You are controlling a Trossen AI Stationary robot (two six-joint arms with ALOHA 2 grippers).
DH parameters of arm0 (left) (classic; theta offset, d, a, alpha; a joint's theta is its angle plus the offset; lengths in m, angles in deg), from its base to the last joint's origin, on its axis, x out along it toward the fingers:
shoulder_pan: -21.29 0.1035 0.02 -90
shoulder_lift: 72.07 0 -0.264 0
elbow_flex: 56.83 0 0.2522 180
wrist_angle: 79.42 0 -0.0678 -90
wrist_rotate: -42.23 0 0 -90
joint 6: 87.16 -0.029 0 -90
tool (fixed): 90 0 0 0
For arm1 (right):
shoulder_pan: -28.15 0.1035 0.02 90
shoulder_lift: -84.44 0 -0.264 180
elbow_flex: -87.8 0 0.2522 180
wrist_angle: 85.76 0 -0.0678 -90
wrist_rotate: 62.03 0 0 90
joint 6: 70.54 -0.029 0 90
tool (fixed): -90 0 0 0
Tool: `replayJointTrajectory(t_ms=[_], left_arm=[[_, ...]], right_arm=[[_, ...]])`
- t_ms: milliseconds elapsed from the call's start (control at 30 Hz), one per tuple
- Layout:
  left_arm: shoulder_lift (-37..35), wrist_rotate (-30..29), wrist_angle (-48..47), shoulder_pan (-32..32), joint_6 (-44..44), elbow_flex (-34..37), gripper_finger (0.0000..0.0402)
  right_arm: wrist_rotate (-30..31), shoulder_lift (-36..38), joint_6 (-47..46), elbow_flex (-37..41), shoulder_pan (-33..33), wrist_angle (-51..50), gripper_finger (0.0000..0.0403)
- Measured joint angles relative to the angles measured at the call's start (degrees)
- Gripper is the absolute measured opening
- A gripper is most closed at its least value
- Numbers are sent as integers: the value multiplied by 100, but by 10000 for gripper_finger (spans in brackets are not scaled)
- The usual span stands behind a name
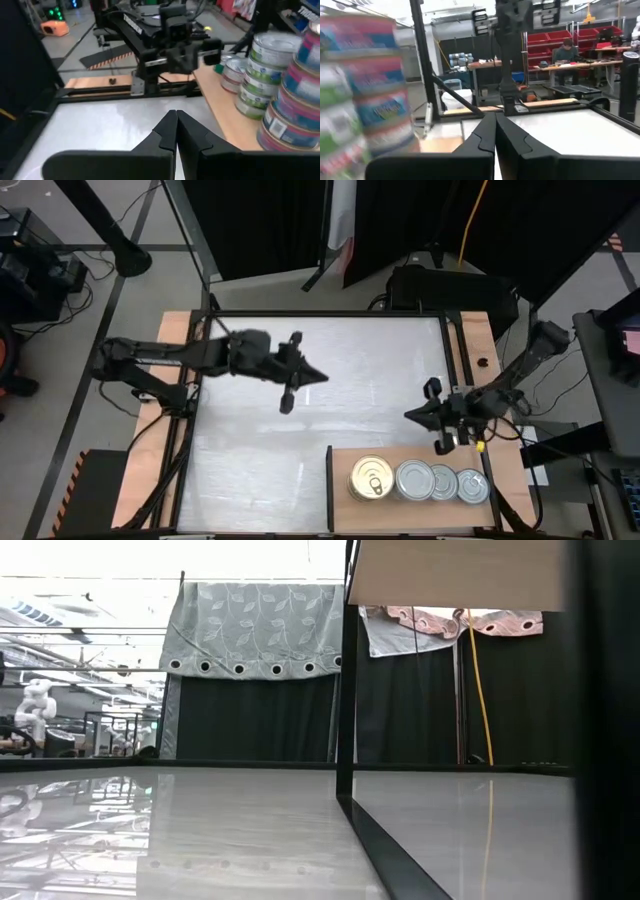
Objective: Stack canned seafood by type on shelf
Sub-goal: Return to Home Position
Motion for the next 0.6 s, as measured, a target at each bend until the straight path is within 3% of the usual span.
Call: replayJointTrajectory(t_ms=[267,600], left_arm=[[-731,-145,2350,-284,462,2342,4],[-1544,-771,3369,-372,459,3940,1]], right_arm=[[-823,-269,-267,560,-945,291,0],[-1937,-289,-440,847,-1984,34,0]])
